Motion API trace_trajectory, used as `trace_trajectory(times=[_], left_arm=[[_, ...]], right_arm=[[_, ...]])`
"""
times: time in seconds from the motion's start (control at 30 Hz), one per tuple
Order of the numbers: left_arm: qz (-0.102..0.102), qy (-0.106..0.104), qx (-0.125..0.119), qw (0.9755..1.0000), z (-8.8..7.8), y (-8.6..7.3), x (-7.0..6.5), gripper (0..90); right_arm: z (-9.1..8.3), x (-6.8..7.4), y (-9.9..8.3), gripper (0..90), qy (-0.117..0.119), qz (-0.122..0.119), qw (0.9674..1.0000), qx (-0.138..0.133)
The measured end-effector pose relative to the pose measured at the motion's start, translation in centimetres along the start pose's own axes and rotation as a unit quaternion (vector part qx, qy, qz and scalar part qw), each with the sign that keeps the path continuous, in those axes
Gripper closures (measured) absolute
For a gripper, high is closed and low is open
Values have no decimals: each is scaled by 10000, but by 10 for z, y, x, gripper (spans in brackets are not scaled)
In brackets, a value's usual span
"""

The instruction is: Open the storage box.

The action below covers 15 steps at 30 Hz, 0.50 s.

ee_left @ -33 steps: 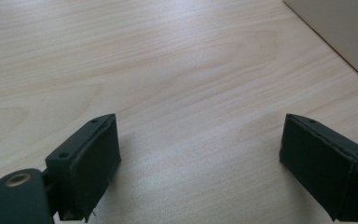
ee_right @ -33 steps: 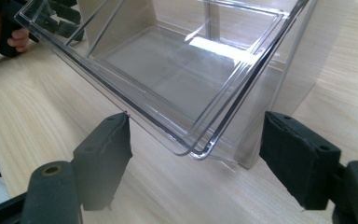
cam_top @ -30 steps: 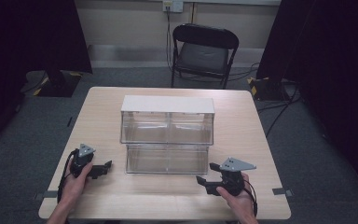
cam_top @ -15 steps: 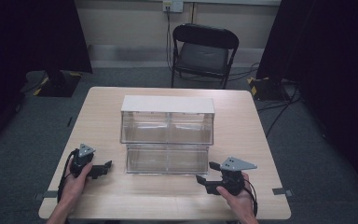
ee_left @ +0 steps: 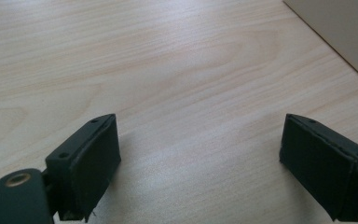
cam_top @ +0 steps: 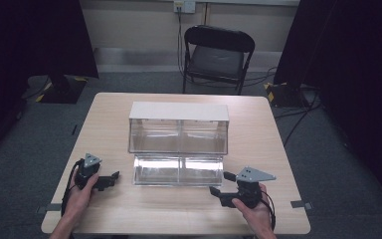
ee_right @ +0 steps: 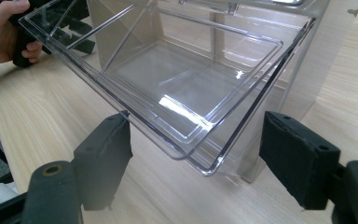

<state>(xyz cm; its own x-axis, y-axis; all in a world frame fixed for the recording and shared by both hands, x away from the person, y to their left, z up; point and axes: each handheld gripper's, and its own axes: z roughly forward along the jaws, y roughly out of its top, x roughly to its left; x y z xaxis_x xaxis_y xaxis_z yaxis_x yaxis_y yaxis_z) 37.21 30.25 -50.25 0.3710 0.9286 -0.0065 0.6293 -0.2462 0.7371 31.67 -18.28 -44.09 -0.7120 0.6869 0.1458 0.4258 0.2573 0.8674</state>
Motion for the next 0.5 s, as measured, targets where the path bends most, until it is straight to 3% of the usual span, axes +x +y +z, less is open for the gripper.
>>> trace_trajectory(times=[0.5], left_arm=[[0,-3,0,10000,0,0,0,115]], right_arm=[[-4,2,5,252,17,23,10000,-78]])
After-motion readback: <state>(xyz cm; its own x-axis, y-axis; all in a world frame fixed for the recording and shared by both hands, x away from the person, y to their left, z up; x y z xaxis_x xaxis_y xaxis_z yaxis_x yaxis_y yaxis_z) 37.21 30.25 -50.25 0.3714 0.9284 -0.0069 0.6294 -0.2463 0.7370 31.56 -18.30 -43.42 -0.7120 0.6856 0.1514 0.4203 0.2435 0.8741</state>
